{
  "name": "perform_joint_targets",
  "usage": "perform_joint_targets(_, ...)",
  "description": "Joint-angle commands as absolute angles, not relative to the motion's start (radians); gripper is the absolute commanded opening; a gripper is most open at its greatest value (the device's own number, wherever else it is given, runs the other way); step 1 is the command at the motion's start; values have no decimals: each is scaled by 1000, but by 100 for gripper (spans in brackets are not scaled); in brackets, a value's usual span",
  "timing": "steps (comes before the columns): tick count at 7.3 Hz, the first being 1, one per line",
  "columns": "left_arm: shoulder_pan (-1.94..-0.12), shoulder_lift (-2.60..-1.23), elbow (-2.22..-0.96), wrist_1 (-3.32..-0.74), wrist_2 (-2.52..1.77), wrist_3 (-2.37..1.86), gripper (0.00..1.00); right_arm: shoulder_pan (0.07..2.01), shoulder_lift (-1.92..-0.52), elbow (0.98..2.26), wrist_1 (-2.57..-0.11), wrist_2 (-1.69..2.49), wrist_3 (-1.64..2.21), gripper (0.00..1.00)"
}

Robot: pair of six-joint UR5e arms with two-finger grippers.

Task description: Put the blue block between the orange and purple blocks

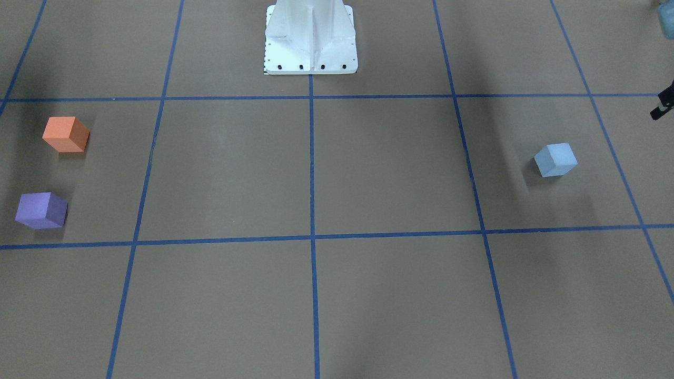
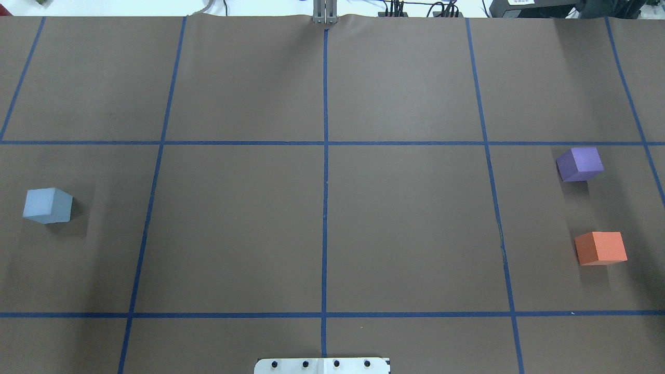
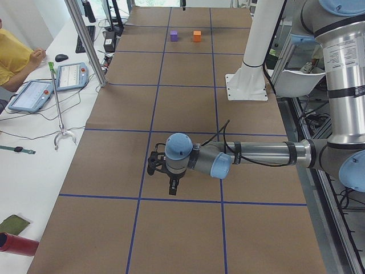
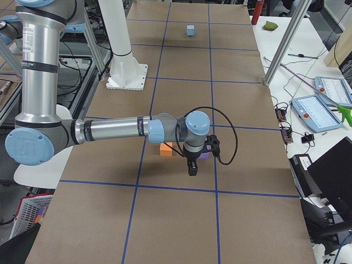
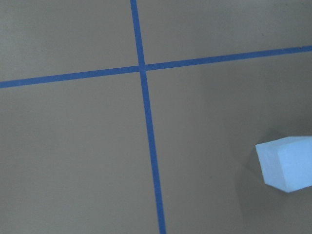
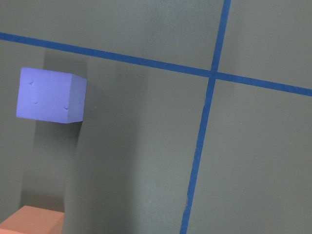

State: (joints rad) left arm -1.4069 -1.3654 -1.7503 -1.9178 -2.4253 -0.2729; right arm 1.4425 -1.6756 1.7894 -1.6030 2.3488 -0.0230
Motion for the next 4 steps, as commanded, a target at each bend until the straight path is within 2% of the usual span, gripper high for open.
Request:
perform_joint_targets(1,-1246,-1431,-1744,-1971,-2415,-489,100,1437,-1675,1789,-1603,2350,-23,100)
perform_joint_targets(4,-1158,-1476,-1715,-1990,-2416,-681,100,1431,-1677,1789,-1601,2352,-23,100)
